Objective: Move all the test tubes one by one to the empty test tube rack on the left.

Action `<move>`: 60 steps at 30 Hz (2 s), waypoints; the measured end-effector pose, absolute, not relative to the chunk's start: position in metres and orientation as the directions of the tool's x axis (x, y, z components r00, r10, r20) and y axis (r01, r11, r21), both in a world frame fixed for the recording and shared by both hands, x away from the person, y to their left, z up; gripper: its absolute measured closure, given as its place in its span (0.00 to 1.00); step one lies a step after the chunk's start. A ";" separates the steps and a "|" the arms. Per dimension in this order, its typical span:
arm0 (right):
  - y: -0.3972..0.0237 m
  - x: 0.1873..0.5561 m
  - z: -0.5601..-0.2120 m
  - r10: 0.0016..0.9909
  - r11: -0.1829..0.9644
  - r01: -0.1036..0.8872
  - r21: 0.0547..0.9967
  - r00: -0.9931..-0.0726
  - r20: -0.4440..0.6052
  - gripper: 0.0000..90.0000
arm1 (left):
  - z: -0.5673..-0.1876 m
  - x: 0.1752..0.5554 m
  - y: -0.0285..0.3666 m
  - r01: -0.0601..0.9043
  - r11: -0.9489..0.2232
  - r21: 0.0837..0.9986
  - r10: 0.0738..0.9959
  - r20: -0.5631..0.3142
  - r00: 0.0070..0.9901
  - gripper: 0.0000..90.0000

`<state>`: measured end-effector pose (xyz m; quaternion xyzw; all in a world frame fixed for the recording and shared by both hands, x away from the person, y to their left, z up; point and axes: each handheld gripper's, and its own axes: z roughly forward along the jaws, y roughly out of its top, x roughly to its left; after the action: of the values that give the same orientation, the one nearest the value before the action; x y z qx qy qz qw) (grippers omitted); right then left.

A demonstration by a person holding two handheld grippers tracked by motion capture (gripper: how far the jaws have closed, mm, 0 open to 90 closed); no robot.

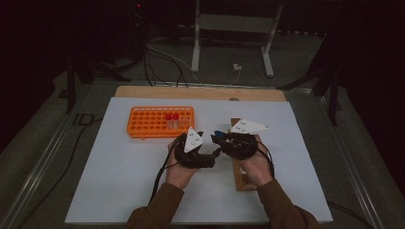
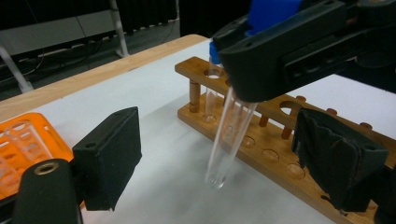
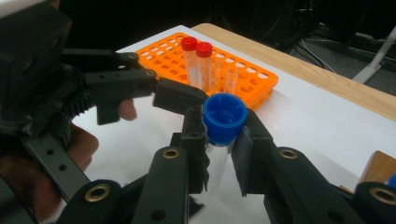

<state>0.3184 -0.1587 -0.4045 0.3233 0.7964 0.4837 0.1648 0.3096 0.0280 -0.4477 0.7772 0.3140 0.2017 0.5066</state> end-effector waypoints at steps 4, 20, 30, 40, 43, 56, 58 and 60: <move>-0.156 0.318 -0.405 0.669 0.323 0.357 0.876 -0.742 0.055 0.85 | -0.448 0.308 0.024 0.273 -0.296 0.916 0.694 0.010 0.720 0.32; -0.155 0.318 -0.407 0.660 0.325 0.361 0.874 -0.748 0.064 0.85 | -0.448 0.308 0.025 0.265 -0.286 0.921 0.663 -0.010 0.748 0.78; -0.156 0.318 -0.407 0.658 0.321 0.362 0.875 -0.750 0.069 0.80 | -0.449 0.308 0.024 0.266 -0.291 0.919 0.654 -0.012 0.756 0.84; -0.166 0.320 -0.405 0.659 0.265 0.373 0.889 -0.743 0.116 0.50 | -0.450 0.311 0.029 0.274 -0.292 0.916 0.666 -0.011 0.746 0.85; -0.168 0.320 -0.407 0.668 0.259 0.378 0.889 -0.735 0.118 0.41 | -0.451 0.312 0.032 0.280 -0.287 0.916 0.672 -0.016 0.741 0.85; -0.178 0.315 -0.414 0.709 0.259 0.378 0.889 -0.699 0.090 0.12 | -0.450 0.316 0.049 0.297 -0.266 0.917 0.707 -0.024 0.707 0.85; -0.179 0.314 -0.416 0.715 0.261 0.378 0.888 -0.694 0.085 0.06 | -0.450 0.317 0.052 0.298 -0.267 0.916 0.713 -0.020 0.701 0.85; -0.181 0.312 -0.417 0.721 0.269 0.377 0.886 -0.689 0.075 0.03 | -0.450 0.318 0.056 0.299 -0.267 0.916 0.719 -0.018 0.695 0.85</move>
<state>0.3122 -0.1809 -0.4170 0.3533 0.7771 0.4905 0.1750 0.3184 0.0559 -0.4497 0.7685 0.3312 0.2069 0.5068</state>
